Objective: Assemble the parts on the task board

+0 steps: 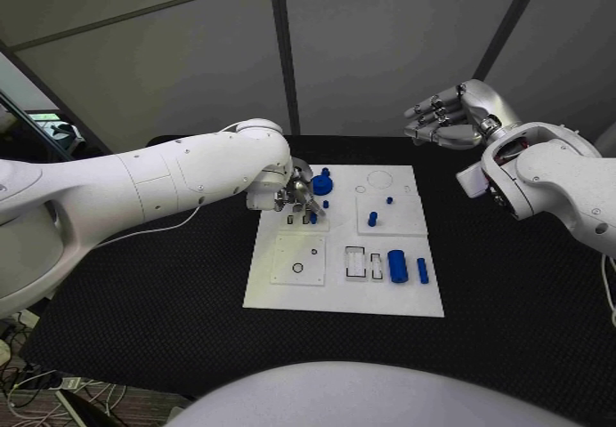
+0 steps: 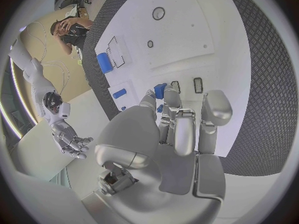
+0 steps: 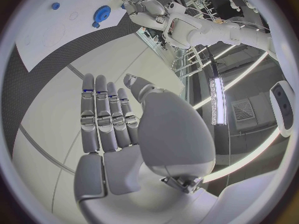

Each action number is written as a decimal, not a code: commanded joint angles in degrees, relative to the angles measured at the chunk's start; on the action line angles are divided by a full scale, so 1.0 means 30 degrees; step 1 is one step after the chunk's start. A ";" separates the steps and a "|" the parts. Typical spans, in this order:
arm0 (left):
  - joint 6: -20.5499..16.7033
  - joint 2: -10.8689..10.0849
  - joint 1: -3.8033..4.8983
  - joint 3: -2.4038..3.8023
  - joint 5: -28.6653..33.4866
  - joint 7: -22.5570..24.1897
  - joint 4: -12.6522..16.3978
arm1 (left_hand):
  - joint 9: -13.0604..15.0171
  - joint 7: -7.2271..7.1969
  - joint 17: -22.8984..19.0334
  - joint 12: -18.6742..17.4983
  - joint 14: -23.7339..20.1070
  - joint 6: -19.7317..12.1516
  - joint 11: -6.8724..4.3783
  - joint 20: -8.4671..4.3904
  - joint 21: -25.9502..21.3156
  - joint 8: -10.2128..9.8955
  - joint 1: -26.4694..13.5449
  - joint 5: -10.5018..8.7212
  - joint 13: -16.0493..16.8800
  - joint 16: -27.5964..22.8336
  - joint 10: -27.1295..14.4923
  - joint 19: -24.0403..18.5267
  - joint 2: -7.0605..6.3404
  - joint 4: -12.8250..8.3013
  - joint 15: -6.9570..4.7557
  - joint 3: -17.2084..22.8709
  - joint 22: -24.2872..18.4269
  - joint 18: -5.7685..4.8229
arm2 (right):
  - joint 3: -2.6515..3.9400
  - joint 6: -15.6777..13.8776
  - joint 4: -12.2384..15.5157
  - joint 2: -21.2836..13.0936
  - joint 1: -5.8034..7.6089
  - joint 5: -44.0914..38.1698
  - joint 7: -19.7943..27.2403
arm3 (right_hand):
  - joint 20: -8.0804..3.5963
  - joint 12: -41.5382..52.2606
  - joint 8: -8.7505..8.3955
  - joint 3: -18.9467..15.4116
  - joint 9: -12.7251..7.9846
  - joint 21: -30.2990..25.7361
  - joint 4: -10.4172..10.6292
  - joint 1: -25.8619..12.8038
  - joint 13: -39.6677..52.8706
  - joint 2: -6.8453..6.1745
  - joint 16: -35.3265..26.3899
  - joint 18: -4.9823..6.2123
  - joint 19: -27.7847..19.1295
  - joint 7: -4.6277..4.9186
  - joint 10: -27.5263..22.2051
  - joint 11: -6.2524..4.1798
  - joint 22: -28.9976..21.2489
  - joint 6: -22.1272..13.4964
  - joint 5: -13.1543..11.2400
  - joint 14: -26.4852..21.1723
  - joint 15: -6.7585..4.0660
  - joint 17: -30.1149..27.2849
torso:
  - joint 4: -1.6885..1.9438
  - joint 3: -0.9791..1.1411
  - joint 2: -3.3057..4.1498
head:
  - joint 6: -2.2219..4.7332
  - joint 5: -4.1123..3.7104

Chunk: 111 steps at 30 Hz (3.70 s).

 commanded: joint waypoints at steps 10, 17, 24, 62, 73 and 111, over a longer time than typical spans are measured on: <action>0.0060 -0.0106 -0.0001 0.0006 -0.0155 -0.0140 0.0207 | 0.0165 -0.0082 0.2281 -0.0067 0.1044 0.0203 -0.0155 -0.0044 0.0042 0.0062 0.0203 0.0029 0.0031 -0.0040 -0.0011 -0.0119 -0.0006 -0.0157 -0.0160 0.0316 0.0034 0.0239 | 0.0014 0.0324 -0.0116 0.0048 0.0039 -0.0067 -0.0063 | -0.0023 -0.0143 -0.0059 -0.0025 -0.0022 -0.0169 -0.0057 -0.0008 -0.0007 0.0097 -0.0129 0.0052 0.0122 0.0152 0.0008 0.0162 -0.0056 -0.0041 0.0189 0.0012 0.0079 -0.0071 | 0.0006 0.0001 -0.0006 | -0.0061 0.0016; -0.0529 -0.0338 -0.0003 0.0008 0.0194 -0.0120 0.0495 | 0.0840 -0.0320 0.2355 -0.0328 0.1075 0.0046 -0.0406 -0.0276 0.0143 0.0450 0.1318 0.0027 0.0036 -0.0016 0.0018 -0.0073 0.0261 -0.1353 -0.0416 0.2361 0.0124 0.0232 | 0.0013 0.0479 -0.0185 0.0090 0.0039 -0.0067 -0.0109 | -0.0016 -0.0167 -0.0064 -0.0029 -0.0024 -0.0202 -0.0057 -0.0023 -0.0009 0.0095 -0.0136 0.0050 0.0118 0.0154 -0.0009 0.0168 -0.0079 -0.0052 0.0207 -0.0008 0.0087 -0.0102 | 0.0009 0.0008 -0.0005 | -0.0085 0.0025; -0.2140 -0.0918 -0.0003 0.0011 0.0927 -0.0020 0.1124 | 0.1947 -0.0313 0.2570 -0.0428 0.1163 -0.0477 -0.0474 -0.0293 0.0423 0.1169 0.0868 0.0064 0.0324 0.0086 0.0436 0.0055 -0.0727 -0.2693 -0.0406 0.6994 0.0358 0.0144 | 0.0012 0.0630 -0.0273 0.0094 0.0038 -0.0067 -0.0186 | -0.0005 -0.0199 -0.0071 -0.0038 -0.0026 -0.0244 -0.0051 -0.0051 -0.0012 0.0090 -0.0142 0.0046 0.0115 0.0161 -0.0034 0.0179 -0.0107 -0.0070 0.0220 -0.0031 0.0100 -0.0140 | 0.0035 0.0015 -0.0018 | -0.0128 0.0023; -1.1449 -0.3290 -0.2000 -0.0014 -0.2816 0.0301 0.5635 | 0.3646 -0.0526 0.3174 0.0217 0.1452 -0.0560 -0.0633 -0.0483 0.1969 0.2455 -0.2456 0.0025 0.1153 0.0420 0.1510 0.1000 -0.3329 -0.3729 -0.0612 1.4411 0.1399 -0.0143 | 0.0006 0.1259 -0.0628 -0.0093 0.0039 -0.0176 -0.0178 | 0.0064 -0.0312 -0.0084 -0.0105 -0.0030 -0.0449 0.0056 -0.0258 -0.0007 0.0110 -0.0144 0.0041 0.0111 0.0162 -0.0108 0.0210 -0.0249 -0.0146 0.0226 -0.0117 0.0153 -0.0311 | 0.0589 0.0178 -0.0226 | -0.0343 0.0052; -1.2084 -0.3267 -0.2384 -0.0009 -0.4499 0.0278 0.5769 | 0.3691 -0.0548 0.3202 0.0239 0.1467 -0.0521 -0.0656 -0.0505 0.2088 0.2494 -0.2524 0.0022 0.1192 0.0436 0.1596 0.1078 -0.3434 -0.3746 -0.0634 1.4647 0.1474 -0.0168 | 0.0004 0.1338 -0.0691 -0.0052 0.0035 -0.0273 -0.0120 | 0.0086 -0.0341 -0.0085 -0.0121 -0.0031 -0.0515 0.0096 -0.0317 -0.0005 0.0131 -0.0142 0.0044 0.0112 0.0169 -0.0126 0.0220 -0.0296 -0.0168 0.0228 -0.0142 0.0167 -0.0362 | 0.0545 0.0154 -0.0209 | -0.0343 -0.0006; -1.0313 -0.2918 -0.2536 -0.0008 -0.5554 0.0084 0.5214 | 0.3738 -0.0563 0.3233 0.0265 0.1481 -0.0508 -0.0678 -0.0529 0.2235 0.2525 -0.2552 0.0042 0.1244 0.0453 0.1681 0.1170 -0.3539 -0.3802 -0.0656 1.4919 0.1568 -0.0201 | 0.0001 0.1408 -0.0706 0.0060 0.0030 -0.0434 -0.0029 | 0.0112 -0.0374 -0.0082 -0.0140 -0.0030 -0.0599 0.0149 -0.0387 -0.0003 0.0164 -0.0137 0.0050 0.0124 0.0178 -0.0147 0.0231 -0.0355 -0.0193 0.0240 -0.0165 0.0180 -0.0426 | 0.0542 0.0145 -0.0194 | -0.0343 -0.0058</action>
